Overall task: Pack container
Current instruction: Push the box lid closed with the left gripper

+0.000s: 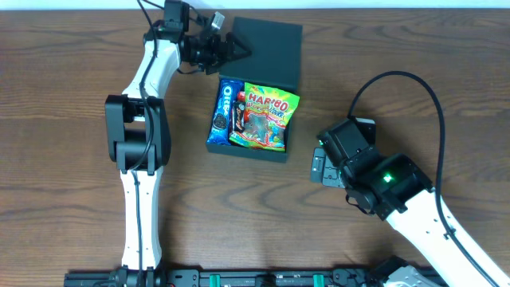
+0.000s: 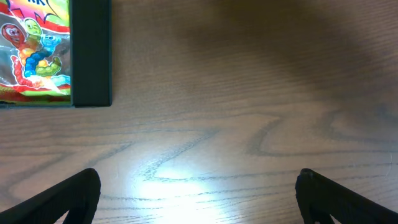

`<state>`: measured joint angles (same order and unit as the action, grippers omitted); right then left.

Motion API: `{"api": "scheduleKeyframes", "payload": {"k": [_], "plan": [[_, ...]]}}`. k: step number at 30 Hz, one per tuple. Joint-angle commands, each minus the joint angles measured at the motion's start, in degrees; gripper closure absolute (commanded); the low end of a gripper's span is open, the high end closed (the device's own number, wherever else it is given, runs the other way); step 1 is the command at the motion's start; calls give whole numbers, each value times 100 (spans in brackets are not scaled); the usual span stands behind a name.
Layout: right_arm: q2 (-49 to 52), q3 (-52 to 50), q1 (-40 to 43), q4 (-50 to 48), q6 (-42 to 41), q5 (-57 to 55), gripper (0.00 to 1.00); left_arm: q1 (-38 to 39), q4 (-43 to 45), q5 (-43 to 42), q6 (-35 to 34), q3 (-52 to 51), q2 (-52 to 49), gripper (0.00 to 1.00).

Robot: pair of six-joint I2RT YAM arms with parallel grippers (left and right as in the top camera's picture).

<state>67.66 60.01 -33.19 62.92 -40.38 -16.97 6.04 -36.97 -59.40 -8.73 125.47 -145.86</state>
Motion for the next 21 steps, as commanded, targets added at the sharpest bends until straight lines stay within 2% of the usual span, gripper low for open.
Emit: {"api": "scheduleKeyframes", "payload": {"k": [1, 4, 11, 16, 21], "plan": [[9, -13, -20, -15, -70, -131, 1, -13, -240, -208, 879, 669, 17, 5], [11, -13, -20, -17, -72, -195, 1, 0, -824, -166, 1305, 1204, 17, 5], [13, -13, -20, -39, -72, -238, 1, 26, -2806, -151, 2448, 2387, 66, 5], [13, -13, -22, -59, -72, -282, 1, 151, -3821, -101, 3158, 2476, 356, 5], [13, -13, -22, -63, -72, -422, 1, 297, -4640, 470, 3305, 2476, 758, 5]]}}
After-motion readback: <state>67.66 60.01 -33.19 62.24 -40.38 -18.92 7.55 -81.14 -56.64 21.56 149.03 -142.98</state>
